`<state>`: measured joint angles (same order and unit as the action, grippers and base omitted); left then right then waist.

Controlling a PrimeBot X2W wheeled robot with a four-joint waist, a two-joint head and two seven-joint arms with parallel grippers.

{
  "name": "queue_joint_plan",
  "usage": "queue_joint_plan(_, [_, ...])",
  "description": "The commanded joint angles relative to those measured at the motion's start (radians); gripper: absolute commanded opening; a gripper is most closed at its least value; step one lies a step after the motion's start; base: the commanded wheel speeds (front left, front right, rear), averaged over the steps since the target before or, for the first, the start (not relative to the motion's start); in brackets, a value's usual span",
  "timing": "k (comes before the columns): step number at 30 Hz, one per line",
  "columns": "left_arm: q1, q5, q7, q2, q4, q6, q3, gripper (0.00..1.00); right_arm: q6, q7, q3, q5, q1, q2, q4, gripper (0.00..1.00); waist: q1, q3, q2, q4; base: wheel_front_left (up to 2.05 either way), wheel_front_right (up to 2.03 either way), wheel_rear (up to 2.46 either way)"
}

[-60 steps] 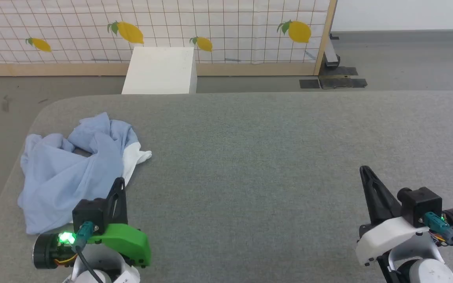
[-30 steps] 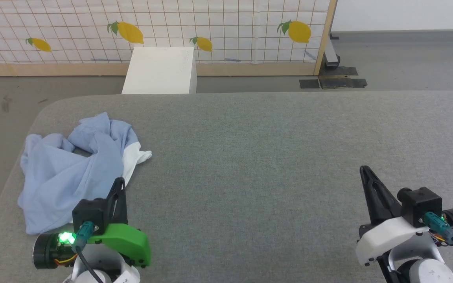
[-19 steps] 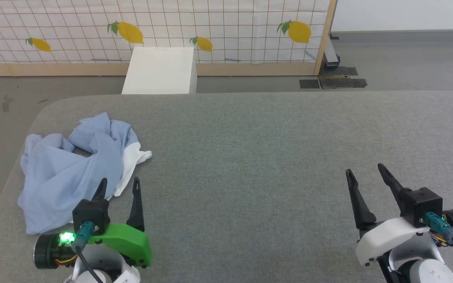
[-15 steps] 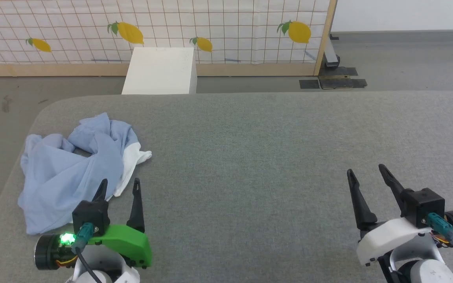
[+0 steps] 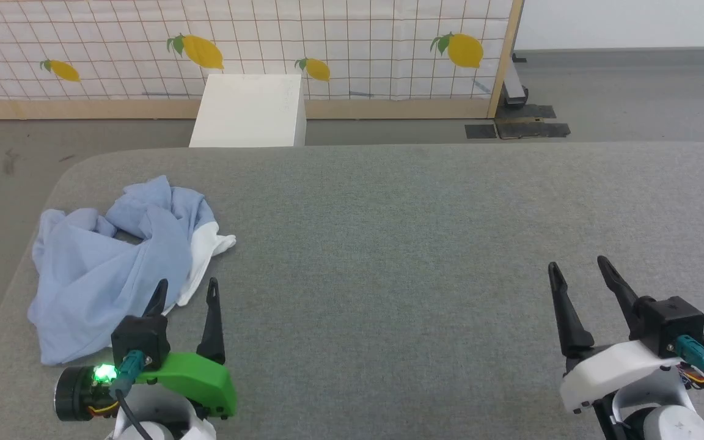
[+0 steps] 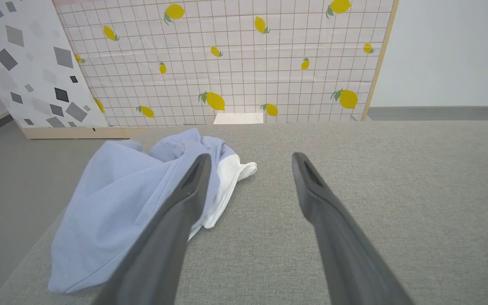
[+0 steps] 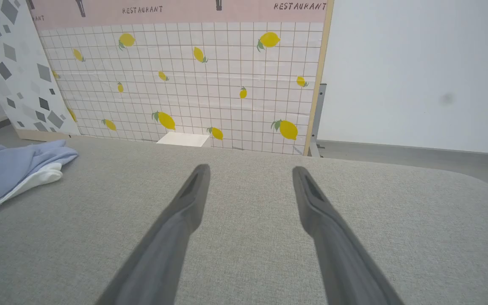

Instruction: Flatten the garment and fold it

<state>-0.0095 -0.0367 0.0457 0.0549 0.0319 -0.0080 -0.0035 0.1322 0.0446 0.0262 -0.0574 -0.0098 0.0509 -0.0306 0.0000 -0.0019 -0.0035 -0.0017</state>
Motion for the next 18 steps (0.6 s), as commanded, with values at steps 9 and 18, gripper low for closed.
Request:
queue_joint_plan(9, [0.008,-0.018,0.026,0.000,0.016,-0.010,0.006,1.00,0.000,0.027,0.016,-0.026,0.026,0.000,-0.011,1.00,0.0000,-0.003,0.0009,0.000,0.00,0.00,0.00])
queue_joint_plan(18, [0.009,-0.025,0.045,0.000,0.028,-0.016,0.008,1.00,-0.001,0.045,0.024,-0.040,0.032,0.000,-0.018,1.00,0.0000,-0.005,0.0012,-0.002,0.00,0.00,0.00])
